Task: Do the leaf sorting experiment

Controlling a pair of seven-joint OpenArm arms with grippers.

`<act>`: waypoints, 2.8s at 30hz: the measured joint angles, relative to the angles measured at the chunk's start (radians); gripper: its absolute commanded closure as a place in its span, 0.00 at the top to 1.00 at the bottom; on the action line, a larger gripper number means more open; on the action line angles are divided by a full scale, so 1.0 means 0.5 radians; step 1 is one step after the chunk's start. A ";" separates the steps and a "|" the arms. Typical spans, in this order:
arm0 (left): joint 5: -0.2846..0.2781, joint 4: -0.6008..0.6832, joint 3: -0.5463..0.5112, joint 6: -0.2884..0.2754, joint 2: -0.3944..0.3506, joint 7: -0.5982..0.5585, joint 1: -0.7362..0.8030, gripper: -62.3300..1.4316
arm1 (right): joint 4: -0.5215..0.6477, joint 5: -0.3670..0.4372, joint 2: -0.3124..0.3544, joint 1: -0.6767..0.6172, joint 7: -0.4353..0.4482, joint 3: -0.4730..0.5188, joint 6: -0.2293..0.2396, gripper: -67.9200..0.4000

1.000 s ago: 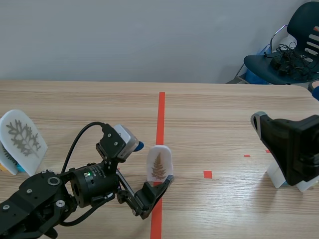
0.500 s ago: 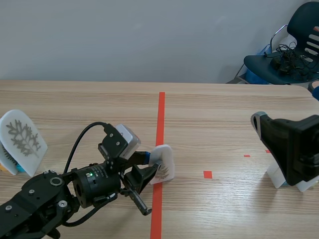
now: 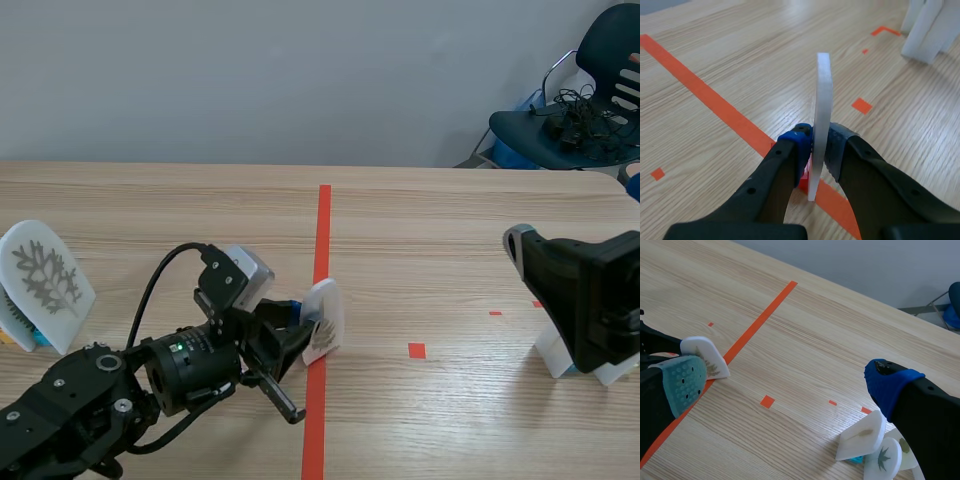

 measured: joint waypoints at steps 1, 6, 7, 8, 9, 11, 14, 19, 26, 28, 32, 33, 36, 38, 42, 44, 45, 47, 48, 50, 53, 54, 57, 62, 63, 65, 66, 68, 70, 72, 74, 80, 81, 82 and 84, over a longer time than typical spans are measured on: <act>-0.036 0.000 0.000 0.000 0.000 0.000 0.000 0.15 | 0.000 0.000 0.000 0.000 0.000 0.000 0.000 1.00; -0.115 0.014 0.000 0.000 0.000 0.011 0.001 0.15 | 0.000 0.000 0.000 0.000 0.000 0.000 0.000 1.00; -0.114 0.031 0.000 0.000 0.000 0.011 0.001 0.15 | 0.000 0.000 0.000 0.000 0.000 0.000 0.000 1.00; -0.114 0.052 0.000 0.000 0.000 0.011 0.002 0.15 | 0.000 0.000 0.000 0.000 0.000 0.000 0.000 1.00; -0.114 0.076 0.000 -0.001 0.000 0.011 0.002 0.15 | 0.000 0.000 0.000 0.000 0.000 0.000 0.000 1.00; -0.114 0.130 0.000 -0.001 0.000 0.011 0.001 0.15 | 0.000 0.000 0.000 0.000 0.000 0.000 0.000 1.00; -0.114 0.200 0.000 -0.001 0.000 0.011 0.001 0.15 | 0.000 0.000 0.000 0.000 0.000 0.000 0.000 1.00; -0.117 0.275 0.000 0.014 0.000 0.093 0.011 0.15 | 0.000 0.000 0.000 0.000 0.000 0.000 0.000 1.00; -0.333 0.299 -0.108 0.241 0.040 0.207 0.094 0.16 | 0.000 0.001 0.000 0.000 0.000 0.000 0.000 1.00; -0.336 0.299 -0.162 0.248 0.047 0.212 0.095 0.16 | 0.000 0.000 0.000 0.000 0.000 0.000 0.000 1.00; -0.423 0.299 -0.257 0.302 0.053 0.256 0.094 0.16 | 0.000 0.000 0.000 0.000 0.000 0.000 0.000 1.00; -0.439 0.299 -0.286 0.302 0.056 0.286 0.094 0.16 | 0.000 0.000 0.000 0.000 -0.001 0.000 0.000 1.00; -0.437 0.299 -0.374 0.301 0.056 0.298 0.095 0.16 | 0.000 0.000 0.000 0.000 0.000 0.000 0.000 1.00; -0.438 0.299 -0.430 0.301 0.055 0.297 0.094 0.16 | 0.000 0.000 0.000 0.000 0.000 0.000 0.000 1.00; -0.467 0.299 -0.497 0.301 0.055 0.299 0.094 0.16 | 0.000 0.000 0.000 0.000 0.000 0.000 0.000 1.00; -0.502 0.299 -0.532 0.300 0.056 0.313 0.095 0.16 | 0.000 0.000 0.000 0.000 0.000 0.000 0.000 1.00; -0.502 0.299 -0.552 0.301 0.056 0.314 0.097 0.16 | 0.000 0.000 0.000 0.000 0.000 0.000 0.000 1.00; -0.502 0.299 -0.600 0.303 0.056 0.314 0.111 0.16 | 0.000 0.000 0.000 0.000 0.000 0.000 0.000 1.00; -0.502 0.299 -0.624 0.319 0.056 0.313 0.122 0.16 | 0.000 0.000 0.000 0.000 0.000 0.000 0.000 1.00; -0.502 0.299 -0.670 0.379 0.056 0.313 0.152 0.16 | 0.000 0.000 0.000 0.000 0.000 0.000 0.000 1.00; -0.550 0.299 -0.761 0.396 0.048 0.314 0.217 0.16 | 0.000 0.000 0.000 0.000 0.000 0.000 0.000 1.00; -0.600 0.299 -0.789 0.399 0.041 0.313 0.240 0.16 | 0.000 0.000 0.000 0.000 0.000 0.000 0.000 1.00; -0.632 0.299 -0.889 0.429 0.018 0.314 0.294 0.16 | 0.000 0.000 0.000 0.000 0.000 0.000 0.000 1.00; -0.683 0.297 -1.013 0.443 -0.048 0.313 0.330 0.16 | 0.000 0.000 0.000 0.000 0.000 0.000 0.000 1.00; -0.683 0.297 -1.027 0.462 -0.057 0.312 0.331 0.16 | 0.000 0.000 0.000 0.000 0.000 0.000 0.000 1.00; -0.683 0.290 -1.047 0.515 -0.079 0.312 0.328 0.16 | 0.000 0.000 0.000 0.000 0.000 0.000 0.000 1.00; -0.683 0.279 -1.054 0.537 -0.088 0.312 0.327 0.16 | 0.000 0.000 0.000 0.000 0.000 0.000 0.000 1.00; -0.683 0.256 -1.059 0.551 -0.111 0.314 0.327 0.16 | 0.000 0.000 0.000 0.000 0.000 0.000 0.000 1.00; -0.683 0.227 -1.059 0.555 -0.124 0.328 0.327 0.16 | 0.000 0.000 0.000 0.000 0.000 0.000 0.000 1.00; -0.683 0.205 -1.059 0.555 -0.132 0.329 0.327 0.16 | 0.000 0.000 0.000 0.000 0.000 0.000 0.000 1.00; -0.682 0.201 -1.059 0.554 -0.140 0.337 0.327 0.17 | 0.000 0.000 0.000 0.000 0.000 0.000 0.000 1.00; -0.683 0.201 -1.059 0.553 -0.146 0.334 0.327 0.39 | 0.000 0.000 0.000 0.000 0.000 0.000 0.000 1.00; -0.682 0.201 -1.059 0.549 -0.150 0.334 0.327 0.44 | 0.000 0.000 0.000 0.000 0.000 0.000 0.000 1.00; -0.683 0.201 -1.058 0.538 -0.156 0.333 0.327 0.47 | 0.000 0.000 0.000 0.000 0.000 0.000 0.000 1.00; -0.683 0.201 -1.058 0.524 -0.175 0.334 0.327 0.49 | 0.000 0.000 0.000 0.000 0.000 0.000 0.000 1.00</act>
